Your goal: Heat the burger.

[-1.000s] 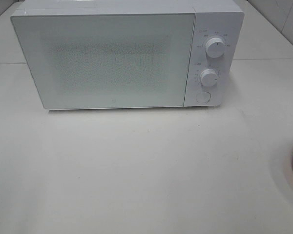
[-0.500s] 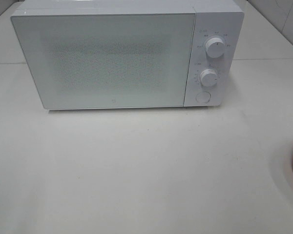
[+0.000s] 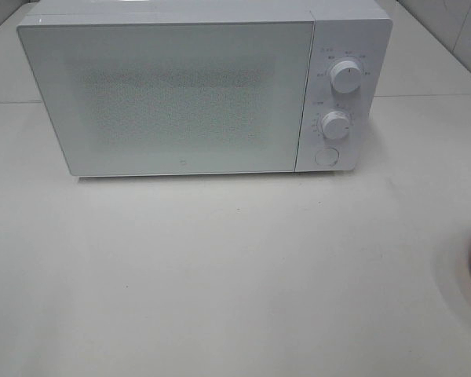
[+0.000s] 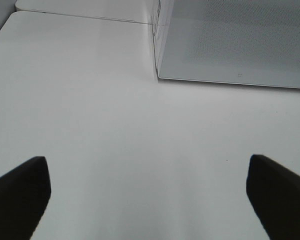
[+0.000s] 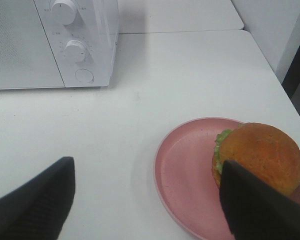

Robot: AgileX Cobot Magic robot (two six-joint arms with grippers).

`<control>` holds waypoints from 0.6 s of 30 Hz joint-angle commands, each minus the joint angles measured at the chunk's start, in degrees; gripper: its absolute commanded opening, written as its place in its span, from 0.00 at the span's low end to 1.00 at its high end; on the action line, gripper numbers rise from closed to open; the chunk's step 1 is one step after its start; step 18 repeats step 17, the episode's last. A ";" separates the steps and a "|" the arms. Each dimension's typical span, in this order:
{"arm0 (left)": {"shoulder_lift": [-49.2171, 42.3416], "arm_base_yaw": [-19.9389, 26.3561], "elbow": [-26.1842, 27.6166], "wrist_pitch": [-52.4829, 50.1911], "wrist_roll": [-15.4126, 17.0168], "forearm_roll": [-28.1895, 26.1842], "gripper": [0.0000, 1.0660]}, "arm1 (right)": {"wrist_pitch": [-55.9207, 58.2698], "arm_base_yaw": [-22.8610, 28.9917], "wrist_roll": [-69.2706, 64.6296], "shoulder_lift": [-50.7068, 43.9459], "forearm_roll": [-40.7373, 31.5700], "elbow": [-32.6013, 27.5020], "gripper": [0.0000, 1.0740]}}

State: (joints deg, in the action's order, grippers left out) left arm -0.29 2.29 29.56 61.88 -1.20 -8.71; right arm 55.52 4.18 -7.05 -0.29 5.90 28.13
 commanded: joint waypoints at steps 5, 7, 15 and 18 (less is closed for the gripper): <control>-1.38 0.23 -0.06 -0.86 -0.06 -0.63 0.94 | -0.46 -0.46 0.74 -1.43 -0.11 -0.06 0.71; -1.38 0.23 -0.06 -0.86 -0.06 -0.63 0.94 | -0.46 -0.46 0.74 -1.43 -0.11 -0.06 0.71; -1.38 0.23 -0.06 -0.86 -0.11 -0.63 0.94 | -0.46 -0.46 0.74 -1.43 -0.11 -0.06 0.71; -1.38 0.23 -0.06 -0.86 -0.11 -0.63 0.94 | -0.46 -0.46 0.74 -1.43 -0.11 -0.06 0.71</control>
